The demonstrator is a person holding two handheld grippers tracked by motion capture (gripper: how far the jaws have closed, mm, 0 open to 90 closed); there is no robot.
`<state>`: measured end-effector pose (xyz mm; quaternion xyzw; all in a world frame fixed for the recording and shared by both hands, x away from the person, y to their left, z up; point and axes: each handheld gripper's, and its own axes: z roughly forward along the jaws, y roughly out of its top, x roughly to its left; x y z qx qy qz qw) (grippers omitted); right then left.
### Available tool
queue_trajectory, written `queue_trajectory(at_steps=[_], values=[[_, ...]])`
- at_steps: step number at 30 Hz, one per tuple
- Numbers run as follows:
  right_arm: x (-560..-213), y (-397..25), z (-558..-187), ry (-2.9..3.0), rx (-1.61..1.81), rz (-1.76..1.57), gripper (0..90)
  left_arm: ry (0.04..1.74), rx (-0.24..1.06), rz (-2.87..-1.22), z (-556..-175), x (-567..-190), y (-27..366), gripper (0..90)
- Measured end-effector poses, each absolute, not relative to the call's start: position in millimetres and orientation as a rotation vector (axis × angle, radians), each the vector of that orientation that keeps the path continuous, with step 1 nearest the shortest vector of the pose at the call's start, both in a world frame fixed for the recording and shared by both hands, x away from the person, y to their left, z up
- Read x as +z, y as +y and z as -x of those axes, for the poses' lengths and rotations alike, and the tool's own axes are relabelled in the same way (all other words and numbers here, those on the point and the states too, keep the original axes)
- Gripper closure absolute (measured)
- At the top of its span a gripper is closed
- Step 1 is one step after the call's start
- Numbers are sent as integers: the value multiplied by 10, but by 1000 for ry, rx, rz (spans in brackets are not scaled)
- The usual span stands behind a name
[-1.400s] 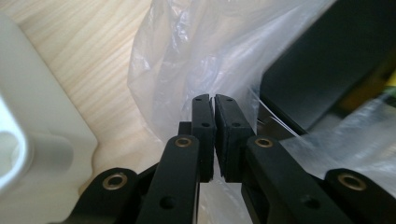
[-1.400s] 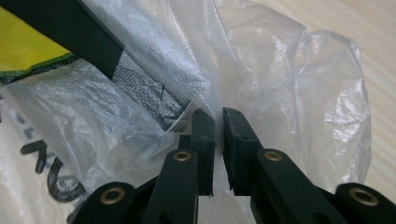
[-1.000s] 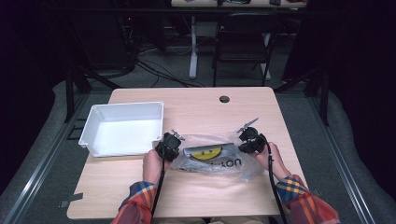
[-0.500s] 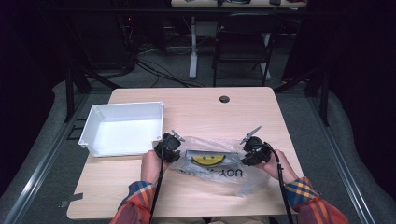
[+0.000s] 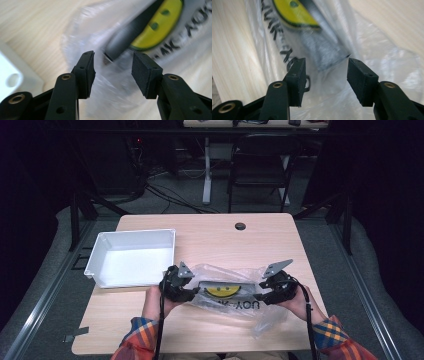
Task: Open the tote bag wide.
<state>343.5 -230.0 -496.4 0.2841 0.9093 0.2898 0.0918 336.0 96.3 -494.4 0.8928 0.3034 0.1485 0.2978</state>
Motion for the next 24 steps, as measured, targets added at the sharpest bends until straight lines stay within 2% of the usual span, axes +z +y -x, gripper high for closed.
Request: queue_trajectory(at_steps=[2, 4, 7, 8, 12, 19, 24], values=[[-5037, -2267, -3415, 2721, 821, -841, 508, 761, 414, -2452, -3317, -5060, 896, 520], [-5116, -2229, -3412, 2732, 759, -833, 575, 748, 433, -2518, -3309, -5157, 855, 544], [-5168, -2188, -3387, 2739, 724, -839, 711, 730, 417, -2559, -3328, -5266, 836, 681], [-5170, -2179, -3371, 2728, 720, -838, 765, 717, 406, -2561, -3331, -5289, 841, 761], [-5177, -2190, -3348, 2726, 737, -848, 858, 706, 374, -2575, -3327, -5330, 856, 876], [-5314, -2197, -3294, 2775, 652, -852, 885, 672, 294, -2645, -3320, -5383, 841, 887], [-5425, -2166, -3394, 2733, 558, -869, 884, 665, 224, -2670, -3325, -5426, 832, 887]])
